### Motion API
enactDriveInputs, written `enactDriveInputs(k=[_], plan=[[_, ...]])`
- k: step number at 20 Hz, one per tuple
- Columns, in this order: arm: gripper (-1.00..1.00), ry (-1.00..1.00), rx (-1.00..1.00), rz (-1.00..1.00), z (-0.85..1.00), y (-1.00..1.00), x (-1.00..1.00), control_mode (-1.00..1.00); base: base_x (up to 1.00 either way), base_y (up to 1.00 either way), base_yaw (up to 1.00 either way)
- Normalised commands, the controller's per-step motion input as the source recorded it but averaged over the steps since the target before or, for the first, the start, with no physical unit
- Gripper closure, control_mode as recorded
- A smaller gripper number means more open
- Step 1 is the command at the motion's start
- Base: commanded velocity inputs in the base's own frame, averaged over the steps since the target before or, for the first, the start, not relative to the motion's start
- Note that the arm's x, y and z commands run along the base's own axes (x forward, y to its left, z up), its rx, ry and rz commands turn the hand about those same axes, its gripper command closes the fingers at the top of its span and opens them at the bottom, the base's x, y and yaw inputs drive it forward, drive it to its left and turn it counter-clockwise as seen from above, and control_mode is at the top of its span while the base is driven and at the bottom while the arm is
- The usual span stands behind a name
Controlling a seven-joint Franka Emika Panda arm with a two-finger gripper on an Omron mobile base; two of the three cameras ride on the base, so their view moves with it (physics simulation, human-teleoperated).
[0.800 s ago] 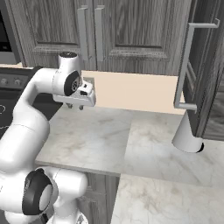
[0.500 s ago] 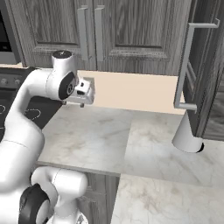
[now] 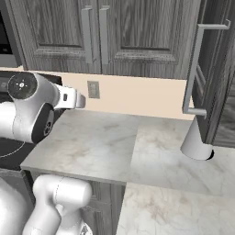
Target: Open the cabinet directly in front. Then move the wine and the mug to the dining counter with the candle on it.
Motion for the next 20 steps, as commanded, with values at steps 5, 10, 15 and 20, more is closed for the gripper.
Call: enactDriveInputs(k=[5, 10, 15, 20], plan=[[-1.00, -0.66, 0.03, 0.00, 0.47, -0.06, -0.63, -1.00, 0.00, 0.00, 0.00], [-1.00, -0.46, 0.08, 0.00, 0.11, -0.20, -0.40, -1.00, 0.00, 0.00, 0.00], [-1.00, -0.26, 0.06, 0.00, 0.03, -0.16, -0.16, -1.00, 0.00, 0.00, 0.00], [-1.00, -0.04, 0.00, 0.00, 0.07, 0.00, 0.00, -1.00, 0.00, 0.00, 0.00]])
